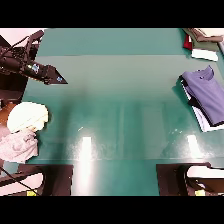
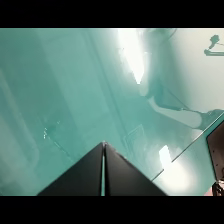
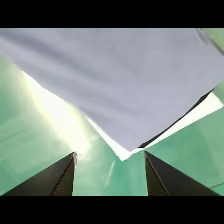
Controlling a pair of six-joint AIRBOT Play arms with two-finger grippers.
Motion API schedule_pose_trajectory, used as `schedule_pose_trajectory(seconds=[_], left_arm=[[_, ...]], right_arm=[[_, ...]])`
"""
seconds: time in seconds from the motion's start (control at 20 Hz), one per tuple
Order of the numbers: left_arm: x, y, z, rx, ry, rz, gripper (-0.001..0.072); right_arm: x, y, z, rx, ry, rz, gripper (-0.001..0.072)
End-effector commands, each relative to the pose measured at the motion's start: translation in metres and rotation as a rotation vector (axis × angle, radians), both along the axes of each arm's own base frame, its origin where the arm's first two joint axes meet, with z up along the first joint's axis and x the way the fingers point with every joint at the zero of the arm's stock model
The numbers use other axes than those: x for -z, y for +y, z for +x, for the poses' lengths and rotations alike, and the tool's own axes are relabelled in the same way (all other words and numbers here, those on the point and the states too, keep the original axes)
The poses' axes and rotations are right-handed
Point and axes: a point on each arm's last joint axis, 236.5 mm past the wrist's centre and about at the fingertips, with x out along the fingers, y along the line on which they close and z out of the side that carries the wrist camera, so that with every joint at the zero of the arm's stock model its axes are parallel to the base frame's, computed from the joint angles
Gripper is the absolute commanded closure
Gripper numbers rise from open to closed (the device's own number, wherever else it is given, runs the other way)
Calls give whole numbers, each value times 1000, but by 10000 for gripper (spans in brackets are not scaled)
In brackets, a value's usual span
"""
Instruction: Fold the shirts.
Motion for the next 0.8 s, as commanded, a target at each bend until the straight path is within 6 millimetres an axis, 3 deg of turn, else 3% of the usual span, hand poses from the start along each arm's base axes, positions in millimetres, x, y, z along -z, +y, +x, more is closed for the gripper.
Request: schedule_pose_trajectory(seconds=[0.0,0.1,0.25,0.3,0.35,0.4,0.6,0.75], left_arm=[[-1,0,4,-10,-14,-2,682],[-2,-1,2,-5,-8,-10,682],[-4,-1,7,-18,-24,-14,681],[-4,-1,9,-25,-32,-15,682],[-5,-1,10,-29,-37,-15,681],[-5,-1,11,-32,-39,-15,682],[-6,0,16,-45,-55,-17,682],[-6,0,16,-45,-55,-17,682]], right_arm=[[-15,62,27,-110,-96,153,281],[-35,125,46,-263,-182,261,281],[-59,213,52,-487,-241,306,282],[-65,242,52,-589,-267,296,356],[-70,268,51,-685,-294,284,552],[-75,294,48,-774,-316,278,693],[-88,378,35,-987,-394,286,694],[-92,407,30,-1044,-429,297,694]])
